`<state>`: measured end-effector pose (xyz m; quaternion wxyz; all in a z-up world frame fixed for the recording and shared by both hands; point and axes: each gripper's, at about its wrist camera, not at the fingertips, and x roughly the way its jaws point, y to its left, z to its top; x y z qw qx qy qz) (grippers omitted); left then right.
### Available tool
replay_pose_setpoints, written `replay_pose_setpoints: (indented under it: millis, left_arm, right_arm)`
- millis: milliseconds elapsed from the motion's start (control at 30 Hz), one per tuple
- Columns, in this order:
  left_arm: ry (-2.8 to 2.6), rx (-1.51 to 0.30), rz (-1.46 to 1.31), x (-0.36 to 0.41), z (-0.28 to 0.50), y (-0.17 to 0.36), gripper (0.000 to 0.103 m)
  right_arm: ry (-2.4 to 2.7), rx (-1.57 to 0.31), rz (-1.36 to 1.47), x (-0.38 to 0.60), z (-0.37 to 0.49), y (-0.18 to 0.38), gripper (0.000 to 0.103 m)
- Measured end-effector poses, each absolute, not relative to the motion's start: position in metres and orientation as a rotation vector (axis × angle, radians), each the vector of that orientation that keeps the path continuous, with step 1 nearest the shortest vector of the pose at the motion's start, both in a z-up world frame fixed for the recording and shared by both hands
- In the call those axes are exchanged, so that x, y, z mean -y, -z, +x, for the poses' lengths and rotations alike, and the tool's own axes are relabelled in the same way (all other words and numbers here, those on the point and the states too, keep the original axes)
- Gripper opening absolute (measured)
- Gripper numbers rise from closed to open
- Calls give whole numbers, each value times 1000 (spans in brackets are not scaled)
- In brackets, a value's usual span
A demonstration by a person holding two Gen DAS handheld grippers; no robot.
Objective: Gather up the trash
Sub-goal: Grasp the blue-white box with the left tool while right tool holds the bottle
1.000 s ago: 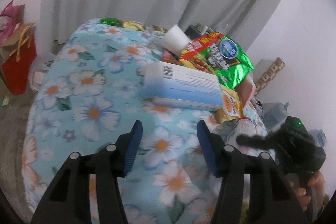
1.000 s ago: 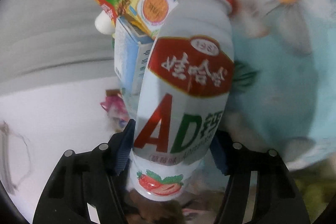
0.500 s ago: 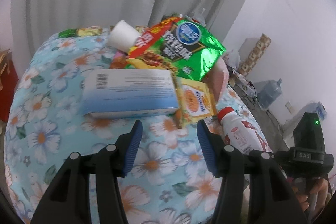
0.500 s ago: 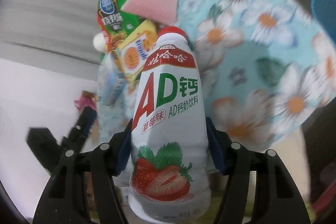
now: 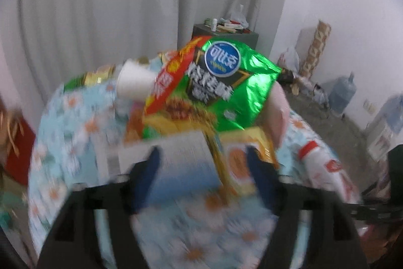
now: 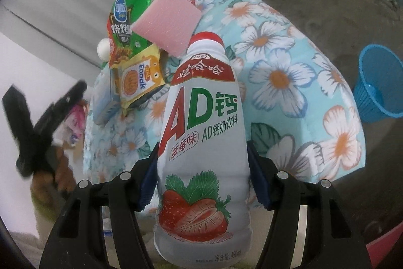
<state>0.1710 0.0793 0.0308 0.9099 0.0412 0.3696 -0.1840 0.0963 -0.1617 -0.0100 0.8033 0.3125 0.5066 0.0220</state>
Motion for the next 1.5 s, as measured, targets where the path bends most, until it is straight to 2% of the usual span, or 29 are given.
replay_pose_setpoints:
  millis: [167, 367, 567, 733, 800, 967, 1167, 1500]
  left_arm:
    - [276, -875, 211, -92, 235, 0, 83]
    - [387, -1131, -201, -150, 273, 20, 84]
    - [526, -1297, -429, -176, 240, 23, 84]
    - [597, -1390, -440, -169, 191, 32, 85]
    - [550, -1367, -392, -166, 178, 30, 85]
    - [509, -1190, -57, -136, 152, 5, 87]
    - [506, -1152, 273, -106, 140, 15, 89]
    - [451, -1087, 268, -96, 120, 20, 82]
  right_arm:
    - [-71, -1080, 709, 170, 91, 12, 60]
    - [-84, -1069, 740, 176, 84, 12, 60]
    - [-105, -1070, 771, 181, 84, 14, 60]
    - [-121, -1083, 778, 186, 84, 16, 60]
    - [-126, -1096, 760, 188, 87, 15, 61]
    - [-131, -1113, 723, 188, 92, 7, 64]
    - [-112, -1109, 672, 185, 103, 10, 64]
    - [-112, -1057, 655, 180, 102, 8, 59]
